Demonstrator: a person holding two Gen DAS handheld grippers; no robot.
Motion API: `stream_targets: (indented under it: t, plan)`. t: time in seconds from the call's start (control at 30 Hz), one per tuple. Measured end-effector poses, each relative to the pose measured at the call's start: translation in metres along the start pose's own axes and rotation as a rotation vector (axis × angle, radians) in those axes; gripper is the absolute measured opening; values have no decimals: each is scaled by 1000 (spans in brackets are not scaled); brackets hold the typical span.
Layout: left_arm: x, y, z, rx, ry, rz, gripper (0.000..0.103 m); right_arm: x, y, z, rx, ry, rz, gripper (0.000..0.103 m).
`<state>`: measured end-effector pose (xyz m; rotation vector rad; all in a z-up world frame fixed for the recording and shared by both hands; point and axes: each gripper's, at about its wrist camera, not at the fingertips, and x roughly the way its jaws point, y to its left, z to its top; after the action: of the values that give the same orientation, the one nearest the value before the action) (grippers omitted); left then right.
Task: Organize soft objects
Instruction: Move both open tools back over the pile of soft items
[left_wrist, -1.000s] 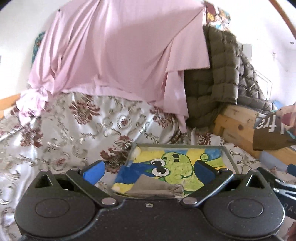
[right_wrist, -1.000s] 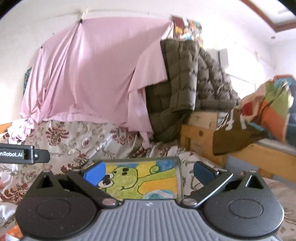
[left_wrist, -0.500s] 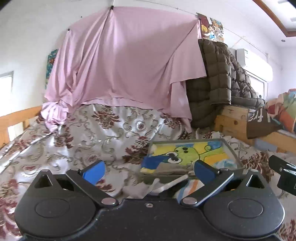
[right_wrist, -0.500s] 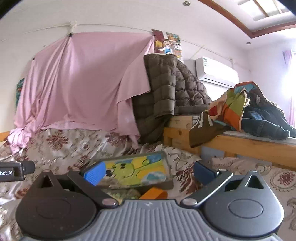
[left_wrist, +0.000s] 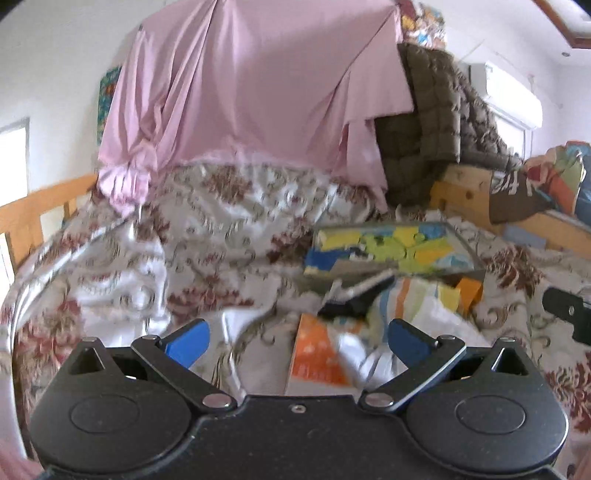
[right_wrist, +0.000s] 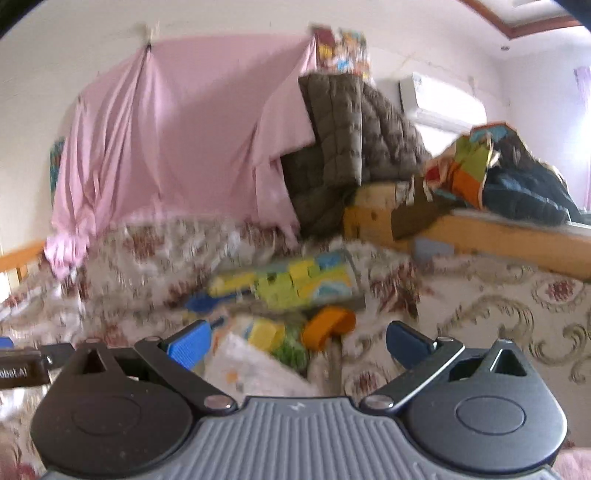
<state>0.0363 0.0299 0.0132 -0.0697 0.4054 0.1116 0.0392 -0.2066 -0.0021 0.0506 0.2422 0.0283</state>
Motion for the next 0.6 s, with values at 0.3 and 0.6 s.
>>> stream_targets:
  t: [0.3,0.6]
  plan:
    - [19,5,-21,-36,158,-21,102,10,13,-17,-64,156,-30,103]
    - [23,-2,-21,-6,162,-21,102,22,18,-21,-104,224,-8,103]
